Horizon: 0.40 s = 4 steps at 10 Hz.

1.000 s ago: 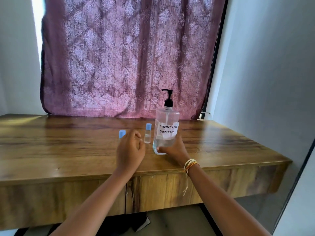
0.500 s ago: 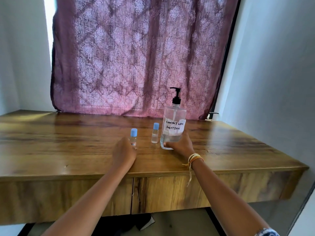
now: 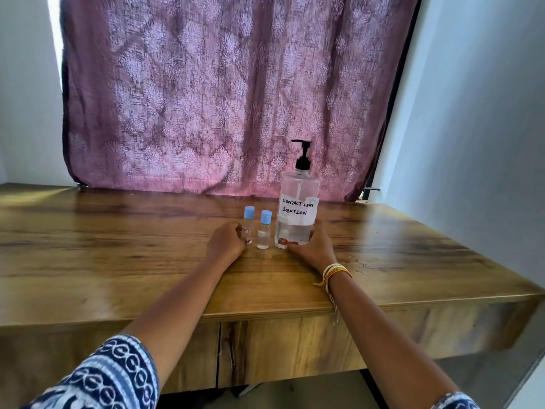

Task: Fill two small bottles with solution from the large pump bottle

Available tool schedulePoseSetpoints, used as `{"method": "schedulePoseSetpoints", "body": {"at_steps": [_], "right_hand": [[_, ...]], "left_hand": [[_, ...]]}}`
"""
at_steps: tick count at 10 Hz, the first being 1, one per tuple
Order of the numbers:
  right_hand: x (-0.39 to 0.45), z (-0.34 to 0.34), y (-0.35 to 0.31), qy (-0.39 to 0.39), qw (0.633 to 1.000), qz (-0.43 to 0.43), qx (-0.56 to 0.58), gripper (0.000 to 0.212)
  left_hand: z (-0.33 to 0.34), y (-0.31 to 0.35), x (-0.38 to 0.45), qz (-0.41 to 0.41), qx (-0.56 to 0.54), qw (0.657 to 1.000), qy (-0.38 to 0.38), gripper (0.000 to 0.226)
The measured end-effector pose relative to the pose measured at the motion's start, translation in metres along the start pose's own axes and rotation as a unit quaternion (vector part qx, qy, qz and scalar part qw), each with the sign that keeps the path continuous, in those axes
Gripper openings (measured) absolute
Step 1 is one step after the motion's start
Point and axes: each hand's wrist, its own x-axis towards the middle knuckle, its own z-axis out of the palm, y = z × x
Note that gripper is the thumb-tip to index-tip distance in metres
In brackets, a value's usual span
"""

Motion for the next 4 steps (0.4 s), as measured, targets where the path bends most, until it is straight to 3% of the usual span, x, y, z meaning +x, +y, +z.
{"method": "schedulePoseSetpoints", "body": {"at_steps": [4], "right_hand": [[-0.008, -0.005, -0.005, -0.032, 0.999, 0.016, -0.030, 0.079]], "left_hand": [[-0.003, -0.003, -0.015, 0.030, 0.009, 0.999, -0.041, 0.044]]}}
